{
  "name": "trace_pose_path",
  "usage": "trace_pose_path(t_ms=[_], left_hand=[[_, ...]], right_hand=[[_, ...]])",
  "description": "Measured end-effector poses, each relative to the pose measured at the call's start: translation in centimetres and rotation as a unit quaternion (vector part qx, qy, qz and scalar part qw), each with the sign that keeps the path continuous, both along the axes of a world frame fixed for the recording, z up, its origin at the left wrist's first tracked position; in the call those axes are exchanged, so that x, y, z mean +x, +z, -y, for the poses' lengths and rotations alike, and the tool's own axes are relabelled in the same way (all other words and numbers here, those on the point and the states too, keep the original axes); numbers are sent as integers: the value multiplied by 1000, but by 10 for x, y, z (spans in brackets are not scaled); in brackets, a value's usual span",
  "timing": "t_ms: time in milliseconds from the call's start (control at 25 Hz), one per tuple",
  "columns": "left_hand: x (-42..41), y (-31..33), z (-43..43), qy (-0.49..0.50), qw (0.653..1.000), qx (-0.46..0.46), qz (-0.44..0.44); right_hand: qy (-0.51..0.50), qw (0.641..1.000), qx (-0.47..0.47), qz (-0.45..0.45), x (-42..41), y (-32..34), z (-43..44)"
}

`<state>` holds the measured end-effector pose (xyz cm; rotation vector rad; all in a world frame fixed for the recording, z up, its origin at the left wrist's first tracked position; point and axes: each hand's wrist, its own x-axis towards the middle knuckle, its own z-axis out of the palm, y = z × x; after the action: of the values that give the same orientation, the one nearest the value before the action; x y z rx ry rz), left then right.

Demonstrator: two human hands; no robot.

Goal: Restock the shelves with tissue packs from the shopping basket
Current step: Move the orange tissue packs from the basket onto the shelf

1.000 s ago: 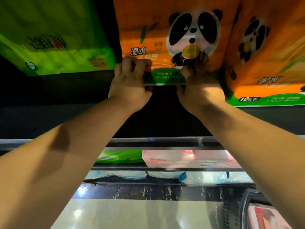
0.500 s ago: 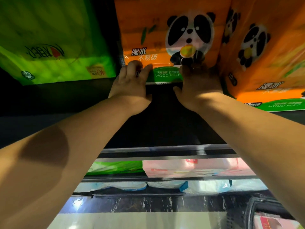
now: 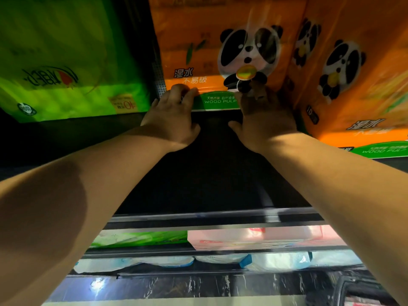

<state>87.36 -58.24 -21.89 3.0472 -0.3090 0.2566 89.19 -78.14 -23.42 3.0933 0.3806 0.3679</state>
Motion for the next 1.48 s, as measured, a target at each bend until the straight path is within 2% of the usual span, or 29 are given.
trace_pose_path(t_ms=[160,480,720,840,960,1120,1280,1360,1480], left_hand=[[6,0,-3,-16,1000,15,-22],[17,8,6,12,997,30,-68],[17,-5,2,8,997,40,-70],[11,-2,5,8,998,16,-58],[-10,10,6,18,998,-22,-54],[-60,32,11,-19,997,28,-67],[-120,57,19,-22,997,15,-75],[-148,71,30,-42,997,-5,-58],[-193,89,54,-81,993,-29,-82]], right_hand=[[-5,1000,23,-19,15,-4,-2],[-42,990,28,-129,24,-1,-12],[-66,989,-13,-133,8,3,-11],[-78,986,0,-149,-4,7,-9],[-74,992,3,-100,-31,10,-7],[-82,988,27,-129,-86,31,1],[-68,994,55,-59,-150,57,12],[-87,991,79,-70,-181,72,23],[-135,978,90,-129,-235,87,45]])
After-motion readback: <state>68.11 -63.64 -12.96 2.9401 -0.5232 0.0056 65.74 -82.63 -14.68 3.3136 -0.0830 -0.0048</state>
